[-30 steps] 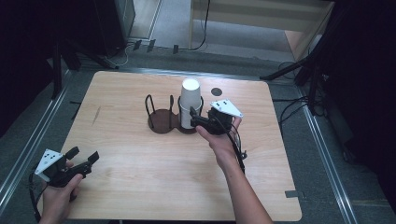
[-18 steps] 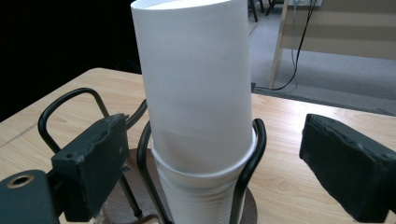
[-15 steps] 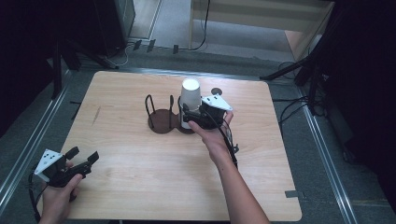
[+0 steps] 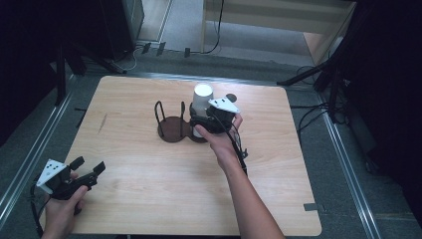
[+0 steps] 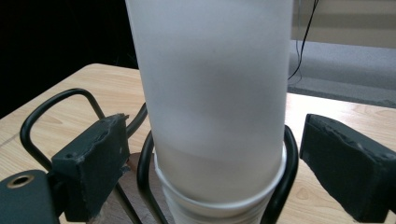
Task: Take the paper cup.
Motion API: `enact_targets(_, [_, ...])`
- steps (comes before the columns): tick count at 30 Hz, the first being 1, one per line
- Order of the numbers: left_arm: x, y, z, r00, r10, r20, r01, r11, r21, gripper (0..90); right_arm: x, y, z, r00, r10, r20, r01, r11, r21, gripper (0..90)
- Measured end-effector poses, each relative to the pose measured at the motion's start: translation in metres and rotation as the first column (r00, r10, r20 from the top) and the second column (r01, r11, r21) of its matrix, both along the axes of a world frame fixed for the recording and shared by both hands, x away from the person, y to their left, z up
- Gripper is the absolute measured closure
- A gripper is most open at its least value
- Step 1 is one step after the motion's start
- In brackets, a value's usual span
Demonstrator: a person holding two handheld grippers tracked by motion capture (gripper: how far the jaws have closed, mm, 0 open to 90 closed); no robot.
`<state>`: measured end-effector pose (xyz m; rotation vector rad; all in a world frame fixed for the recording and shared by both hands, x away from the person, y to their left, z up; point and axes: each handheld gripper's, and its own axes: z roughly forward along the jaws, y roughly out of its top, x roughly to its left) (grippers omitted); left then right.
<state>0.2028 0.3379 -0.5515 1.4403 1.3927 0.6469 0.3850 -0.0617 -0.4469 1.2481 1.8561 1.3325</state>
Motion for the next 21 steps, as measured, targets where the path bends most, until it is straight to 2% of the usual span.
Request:
enact_targets(11, [0.000,0.000,0.000,1.0000,-0.003,-0.001,0.003,1.0000,0.004,15.1,0.010,0.004,-0.004,0.9999,-0.009,-0.009,0.009,1.0000,-0.003,9.5])
enact_targets(19, [0.000,0.000,0.000,1.0000,-0.004,-0.001,0.004,1.0000,0.005,15.2,0.015,0.008,-0.005,0.9995,-0.031,-0.009,0.031,0.9995,-0.012,13.3])
enact_targets(21, [0.000,0.000,0.000,1.0000,-0.004,0.000,0.004,1.0000,0.004,15.2,0.016,0.009,-0.006,0.9993,-0.038,-0.007,0.037,0.9991,-0.017,17.0])
